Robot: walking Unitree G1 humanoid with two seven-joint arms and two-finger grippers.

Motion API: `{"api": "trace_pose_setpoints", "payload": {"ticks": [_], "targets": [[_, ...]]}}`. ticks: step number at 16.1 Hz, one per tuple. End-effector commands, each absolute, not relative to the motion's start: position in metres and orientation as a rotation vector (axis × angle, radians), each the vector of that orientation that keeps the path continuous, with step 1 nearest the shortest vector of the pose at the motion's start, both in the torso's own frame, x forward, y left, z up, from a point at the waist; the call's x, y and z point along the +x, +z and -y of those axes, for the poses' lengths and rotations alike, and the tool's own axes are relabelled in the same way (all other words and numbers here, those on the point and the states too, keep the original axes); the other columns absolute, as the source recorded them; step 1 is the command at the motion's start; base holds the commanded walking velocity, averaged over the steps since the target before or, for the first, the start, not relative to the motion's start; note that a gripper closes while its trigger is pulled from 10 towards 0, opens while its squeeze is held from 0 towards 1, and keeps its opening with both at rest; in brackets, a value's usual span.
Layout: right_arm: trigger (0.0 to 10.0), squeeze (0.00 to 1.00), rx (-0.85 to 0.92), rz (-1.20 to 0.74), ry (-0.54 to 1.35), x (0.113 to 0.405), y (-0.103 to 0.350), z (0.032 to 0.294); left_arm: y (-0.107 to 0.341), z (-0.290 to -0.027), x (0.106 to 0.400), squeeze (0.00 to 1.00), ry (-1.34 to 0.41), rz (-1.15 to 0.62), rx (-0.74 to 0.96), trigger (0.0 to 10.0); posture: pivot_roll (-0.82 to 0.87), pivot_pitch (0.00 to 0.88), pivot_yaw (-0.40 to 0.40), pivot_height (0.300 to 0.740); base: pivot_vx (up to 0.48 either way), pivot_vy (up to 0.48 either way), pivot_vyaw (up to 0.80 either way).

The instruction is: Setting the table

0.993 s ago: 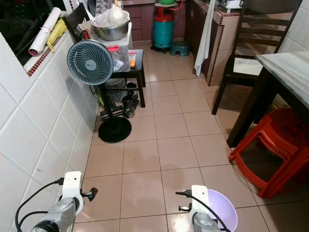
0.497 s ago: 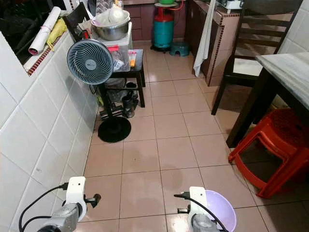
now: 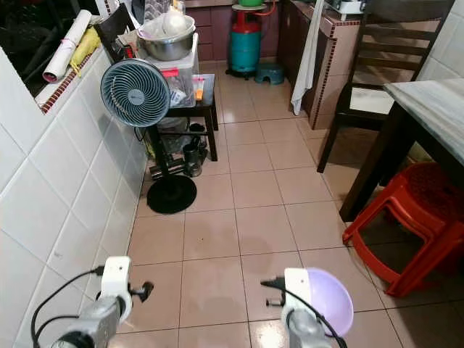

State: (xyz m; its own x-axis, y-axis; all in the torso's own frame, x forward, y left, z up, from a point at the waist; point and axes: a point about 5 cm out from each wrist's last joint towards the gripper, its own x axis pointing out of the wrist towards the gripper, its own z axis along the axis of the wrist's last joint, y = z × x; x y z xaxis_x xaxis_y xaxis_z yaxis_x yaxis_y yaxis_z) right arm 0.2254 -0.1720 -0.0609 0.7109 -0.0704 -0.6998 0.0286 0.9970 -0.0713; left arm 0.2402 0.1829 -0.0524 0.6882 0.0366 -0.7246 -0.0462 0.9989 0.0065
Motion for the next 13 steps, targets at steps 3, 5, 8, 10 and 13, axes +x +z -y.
{"api": "trace_pose_setpoints", "payload": {"ticks": [3,5,8,10,13], "targets": [[10.0,0.0,-0.074,-0.707,0.002,0.243,-0.049,0.163,-0.047,-0.182,0.248,0.0,0.038,-0.786,-0.022,10.0,-0.05,0.0,0.039,0.74,0.0,0.0,0.0],[10.0,0.0,-0.069,-0.689,0.024,0.247,-0.046,0.157,-0.043,-0.176,0.254,0.0,0.026,-0.769,-0.025,10.0,-0.05,0.0,0.035,0.74,0.0,0.0,0.0],[10.0,0.0,-0.089,-0.675,0.054,0.248,-0.046,0.15,-0.04,-0.166,0.259,0.0,-0.001,-0.752,-0.018,10.0,-0.05,0.0,0.038,0.74,0.0,0.0,0.0],[10.0,0.0,-0.1,-0.681,0.063,0.245,-0.048,0.149,-0.042,-0.164,0.257,0.0,-0.01,-0.758,-0.01,10.0,-0.05,0.0,0.038,0.74,0.0,0.0,0.0],[10.0,0.0,-0.108,-0.689,0.07,0.241,-0.05,0.149,-0.044,-0.167,0.254,0.0,-0.01,-0.771,0.011,10.0,-0.05,0.0,0.041,0.74,0.0,0.0,0.0]]}}
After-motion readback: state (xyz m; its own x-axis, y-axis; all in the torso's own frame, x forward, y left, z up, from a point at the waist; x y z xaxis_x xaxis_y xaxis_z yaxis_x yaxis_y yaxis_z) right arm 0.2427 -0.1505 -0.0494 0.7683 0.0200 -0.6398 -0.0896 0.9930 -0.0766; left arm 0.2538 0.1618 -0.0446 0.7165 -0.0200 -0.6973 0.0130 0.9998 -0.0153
